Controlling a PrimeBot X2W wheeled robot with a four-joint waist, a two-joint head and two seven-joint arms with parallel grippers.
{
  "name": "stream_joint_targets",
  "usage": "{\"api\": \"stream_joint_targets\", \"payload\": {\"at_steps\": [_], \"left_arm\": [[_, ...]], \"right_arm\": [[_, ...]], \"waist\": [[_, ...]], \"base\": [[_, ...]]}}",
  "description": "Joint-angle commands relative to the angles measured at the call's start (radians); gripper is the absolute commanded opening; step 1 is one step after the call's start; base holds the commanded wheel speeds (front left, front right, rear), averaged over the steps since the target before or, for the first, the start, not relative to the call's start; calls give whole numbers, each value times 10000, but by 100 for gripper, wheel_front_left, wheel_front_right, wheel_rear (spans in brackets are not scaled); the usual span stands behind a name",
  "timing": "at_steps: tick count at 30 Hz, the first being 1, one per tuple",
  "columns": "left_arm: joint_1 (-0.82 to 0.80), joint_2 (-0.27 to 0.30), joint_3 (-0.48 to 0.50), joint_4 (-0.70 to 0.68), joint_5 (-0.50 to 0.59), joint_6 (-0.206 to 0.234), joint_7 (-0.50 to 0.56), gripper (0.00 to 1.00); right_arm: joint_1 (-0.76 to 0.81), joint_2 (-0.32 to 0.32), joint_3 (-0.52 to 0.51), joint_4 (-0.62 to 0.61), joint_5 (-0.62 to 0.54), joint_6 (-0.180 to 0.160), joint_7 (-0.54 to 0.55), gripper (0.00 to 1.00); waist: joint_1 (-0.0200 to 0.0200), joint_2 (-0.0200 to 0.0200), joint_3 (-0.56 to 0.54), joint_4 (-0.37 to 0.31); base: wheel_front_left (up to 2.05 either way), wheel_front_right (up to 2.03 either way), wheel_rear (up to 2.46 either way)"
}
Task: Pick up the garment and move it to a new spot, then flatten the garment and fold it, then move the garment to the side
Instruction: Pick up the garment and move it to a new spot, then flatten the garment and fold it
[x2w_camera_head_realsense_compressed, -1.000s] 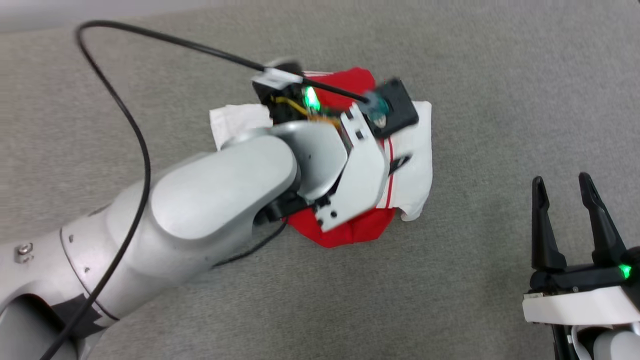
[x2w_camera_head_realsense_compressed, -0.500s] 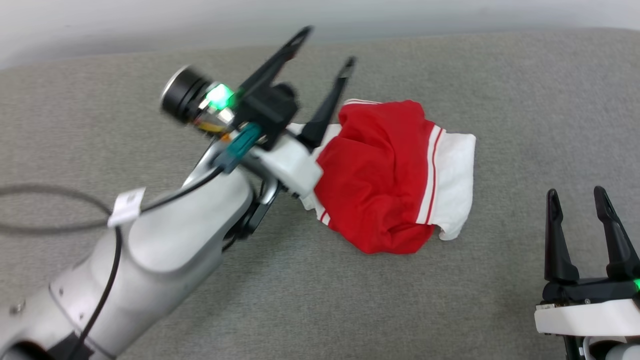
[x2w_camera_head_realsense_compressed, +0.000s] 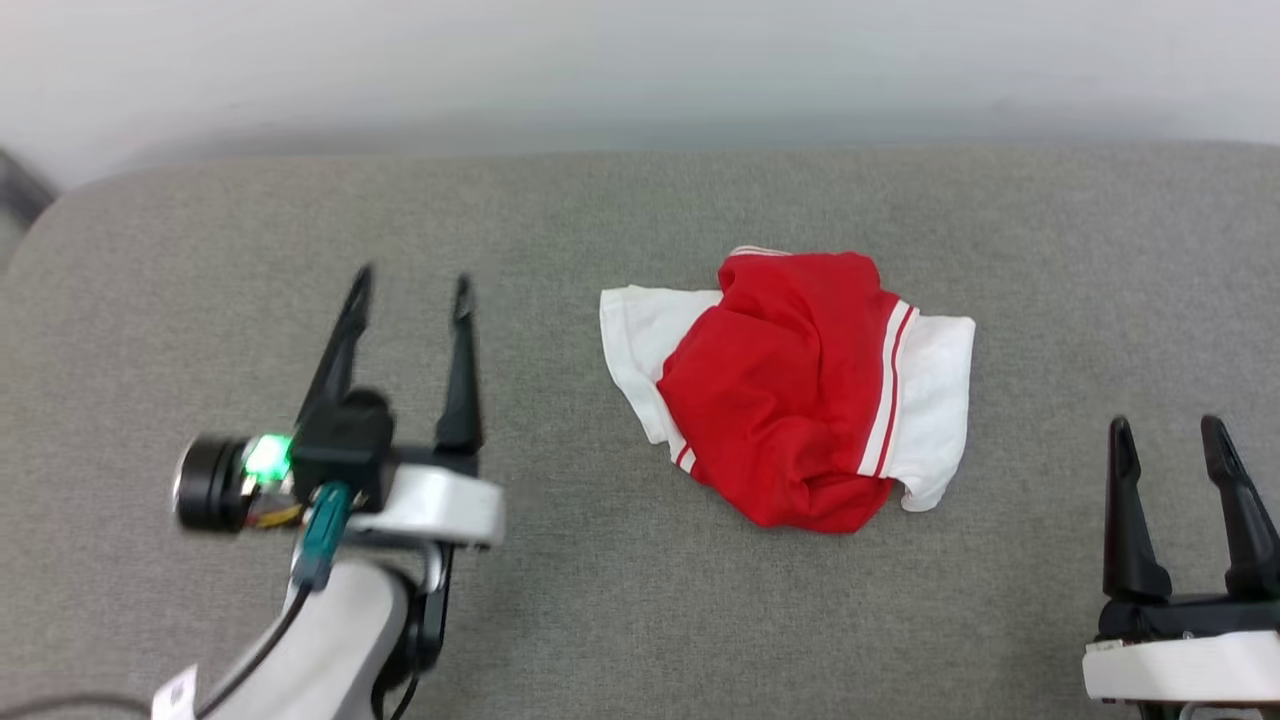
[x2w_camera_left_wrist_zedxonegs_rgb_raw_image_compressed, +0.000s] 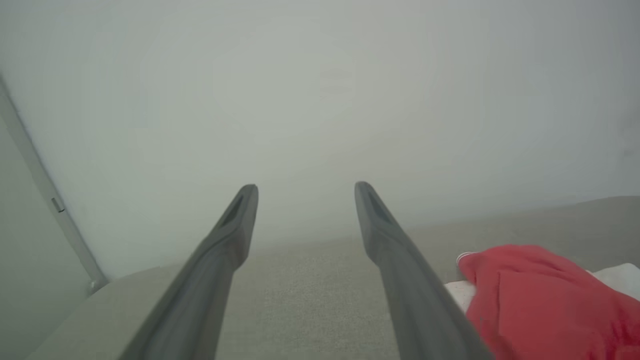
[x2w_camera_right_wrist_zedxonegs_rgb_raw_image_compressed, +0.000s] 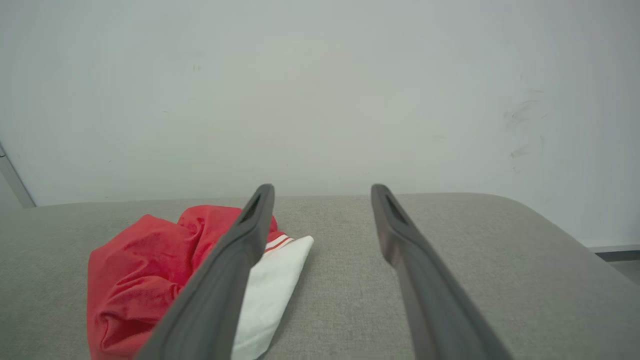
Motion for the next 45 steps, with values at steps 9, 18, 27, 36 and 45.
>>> {"api": "stream_joint_targets", "payload": {"at_steps": [9, 18, 27, 36, 45], "left_arm": [[2828, -1055, 2041, -148, 1366, -759, -24, 100], [4158, -2077, 3172, -4, 2322, -1629, -25, 100], [4863, -2745, 3859, 103, 2980, -2339, -26, 100], [5114, -3208, 4321, 279, 3232, -2943, -26, 100], [5141, -3407, 4659, 413, 3505, -3307, -26, 100]], "right_arm": [[648, 13, -87, 271, 361, -7, -17, 100], [1135, 13, -29, 397, 573, -7, -17, 100], [1512, 13, 80, 415, 585, -7, -17, 100], [1654, 13, 248, 459, 670, -7, -17, 100], [1644, 13, 337, 488, 670, -7, -17, 100]], "waist": [[1, 0, -737, 188], [1, 0, -1200, 193], [1, 0, -1498, 237], [1, 0, -1621, 325], [1, 0, -1690, 326]], "base": [[0, 0, 0], [0, 0, 0], [0, 0, 0], [0, 0, 0], [0, 0, 0]]}}
